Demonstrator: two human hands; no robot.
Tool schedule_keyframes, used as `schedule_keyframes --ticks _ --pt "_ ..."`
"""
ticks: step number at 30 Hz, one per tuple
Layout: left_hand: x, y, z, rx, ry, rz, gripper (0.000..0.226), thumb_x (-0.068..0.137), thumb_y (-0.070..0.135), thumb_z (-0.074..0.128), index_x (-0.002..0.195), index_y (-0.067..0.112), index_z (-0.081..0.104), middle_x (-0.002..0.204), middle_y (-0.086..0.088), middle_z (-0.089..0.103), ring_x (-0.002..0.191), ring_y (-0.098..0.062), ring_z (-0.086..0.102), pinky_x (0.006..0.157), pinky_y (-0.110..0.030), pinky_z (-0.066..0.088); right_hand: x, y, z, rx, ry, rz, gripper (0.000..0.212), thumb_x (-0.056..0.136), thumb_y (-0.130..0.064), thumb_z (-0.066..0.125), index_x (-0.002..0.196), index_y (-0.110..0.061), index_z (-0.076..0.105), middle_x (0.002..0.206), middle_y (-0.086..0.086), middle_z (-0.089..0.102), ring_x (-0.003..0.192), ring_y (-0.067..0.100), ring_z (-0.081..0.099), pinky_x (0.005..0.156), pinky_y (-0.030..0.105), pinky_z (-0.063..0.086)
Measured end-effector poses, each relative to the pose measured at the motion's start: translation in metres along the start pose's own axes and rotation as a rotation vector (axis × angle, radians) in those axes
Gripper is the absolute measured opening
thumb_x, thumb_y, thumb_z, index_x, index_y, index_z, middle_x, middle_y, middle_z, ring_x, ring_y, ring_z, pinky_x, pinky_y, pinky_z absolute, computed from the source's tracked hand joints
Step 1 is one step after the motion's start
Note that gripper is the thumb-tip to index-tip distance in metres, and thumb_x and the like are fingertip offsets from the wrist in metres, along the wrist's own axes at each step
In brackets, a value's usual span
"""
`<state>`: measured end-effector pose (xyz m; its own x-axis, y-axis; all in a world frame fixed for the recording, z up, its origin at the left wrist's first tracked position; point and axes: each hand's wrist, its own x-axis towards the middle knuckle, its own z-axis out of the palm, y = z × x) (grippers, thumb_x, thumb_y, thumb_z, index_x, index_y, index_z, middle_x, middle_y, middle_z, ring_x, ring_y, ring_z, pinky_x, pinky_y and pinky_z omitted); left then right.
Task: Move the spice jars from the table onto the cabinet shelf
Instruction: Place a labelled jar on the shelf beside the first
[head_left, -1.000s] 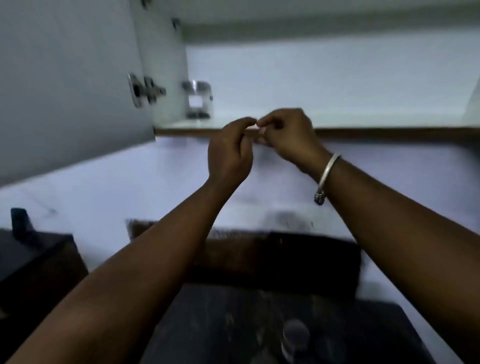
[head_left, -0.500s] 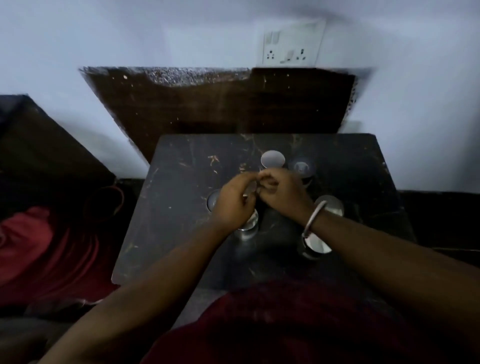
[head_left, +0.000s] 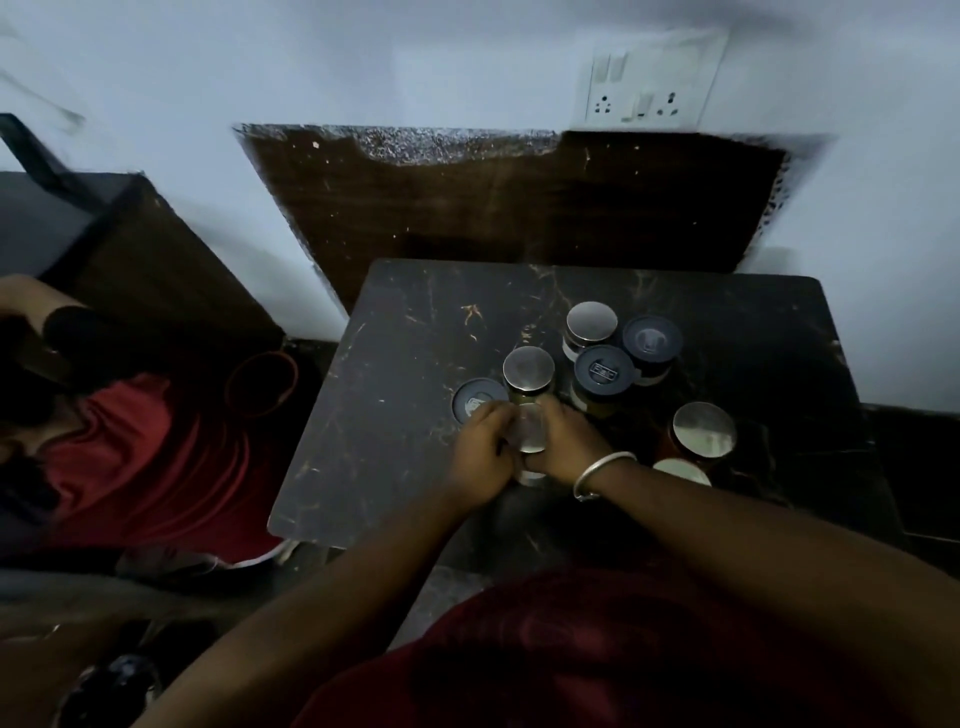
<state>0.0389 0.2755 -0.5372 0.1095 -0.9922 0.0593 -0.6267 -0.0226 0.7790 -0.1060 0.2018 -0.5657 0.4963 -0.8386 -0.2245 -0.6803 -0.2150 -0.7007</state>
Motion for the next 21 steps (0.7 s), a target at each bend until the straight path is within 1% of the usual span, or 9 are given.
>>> schedule_keyframes --ticks 4,5,8,11,13,15,17,19,21 --pt "0.008 0.021 -0.017 -0.147 0.119 0.074 0.033 0.087 0.003 0.061 0.119 0.003 0.069 0.117 -0.007 0.068 0.107 -0.009 0.065 0.09 -0.024 0.053 -0.007 -0.016 -0.05 0.177 -0.01 0.013 0.068 0.063 -0.038 0.088 0.122 -0.026 0.055 0.11 -0.008 0.066 0.105 0.019 0.067 0.079 0.03 0.052" --pt "0.012 0.031 -0.024 -0.212 0.14 0.089 0.031 0.091 0.007 0.062 0.121 0.005 0.068 0.118 -0.005 0.069 0.108 -0.007 0.065 0.09 -0.024 0.055 -0.01 -0.024 -0.069 0.236 -0.02 -0.004 0.067 0.059 -0.042 0.086 0.117 -0.03 0.056 0.107 -0.012 0.064 0.103 0.013 0.066 0.076 0.027 0.052" --pt "0.024 0.072 -0.049 -0.442 0.066 0.065 0.033 0.102 0.008 0.058 0.135 0.008 0.06 0.13 -0.01 0.066 0.119 -0.018 0.067 0.098 -0.035 0.059 -0.023 -0.054 -0.123 0.374 -0.015 -0.051 0.061 0.066 -0.045 0.087 0.116 -0.043 0.051 0.109 -0.017 0.061 0.098 0.001 0.063 0.071 0.017 0.05" --pt "0.036 0.126 -0.069 -0.666 0.042 0.099 0.035 0.108 0.011 0.049 0.143 0.008 0.052 0.131 -0.014 0.063 0.113 -0.021 0.068 0.09 -0.031 0.06 -0.038 -0.087 -0.168 0.447 0.14 -0.157 0.049 0.073 -0.049 0.086 0.113 -0.039 0.059 0.107 -0.014 0.064 0.094 0.0 0.065 0.068 0.015 0.055" --pt "0.042 0.166 -0.081 -0.791 0.081 0.12 0.039 0.107 0.02 0.046 0.143 0.007 0.051 0.126 -0.014 0.063 0.107 -0.022 0.066 0.086 -0.03 0.058 -0.051 -0.11 -0.189 0.576 0.264 -0.271 0.043 0.072 -0.054 0.079 0.106 -0.031 0.065 0.099 -0.011 0.069 0.087 0.002 0.068 0.07 0.019 0.057" --pt "0.045 0.2 -0.091 -0.876 0.105 0.186 0.038 0.106 0.024 0.041 0.139 0.01 0.053 0.125 -0.012 0.064 0.105 -0.017 0.066 0.085 -0.028 0.057 -0.065 -0.131 -0.206 0.736 0.352 -0.393 0.036 0.084 -0.05 0.069 0.107 -0.023 0.066 0.094 -0.01 0.071 0.086 0.005 0.069 0.071 0.022 0.057" --pt "0.046 0.226 -0.1 -0.968 0.127 0.23 0.036 0.107 0.026 0.037 0.135 0.017 0.058 0.131 -0.011 0.065 0.112 -0.018 0.067 0.091 -0.031 0.057 -0.077 -0.146 -0.217 0.848 0.399 -0.501 0.031 0.095 -0.044 0.056 0.115 -0.021 0.064 0.105 -0.002 0.072 0.098 0.016 0.071 0.08 0.031 0.058" --pt "0.046 0.243 -0.106 -1.037 0.133 0.251 0.036 0.108 0.029 0.037 0.133 0.025 0.062 0.143 -0.015 0.061 0.128 -0.031 0.062 0.104 -0.044 0.053 -0.085 -0.154 -0.225 0.924 0.429 -0.599 0.037 0.098 -0.038 0.051 0.127 -0.017 0.059 0.126 0.02 0.066 0.117 0.042 0.064 0.094 0.053 0.055" --pt "0.045 0.254 -0.109 -1.047 0.119 0.286 0.038 0.109 0.03 0.036 0.136 0.029 0.062 0.149 -0.022 0.056 0.134 -0.038 0.057 0.108 -0.05 0.049 -0.091 -0.158 -0.232 0.941 0.458 -0.634 0.044 0.098 -0.036 0.049 0.135 -0.015 0.054 0.136 0.028 0.058 0.125 0.05 0.056 0.101 0.058 0.05"
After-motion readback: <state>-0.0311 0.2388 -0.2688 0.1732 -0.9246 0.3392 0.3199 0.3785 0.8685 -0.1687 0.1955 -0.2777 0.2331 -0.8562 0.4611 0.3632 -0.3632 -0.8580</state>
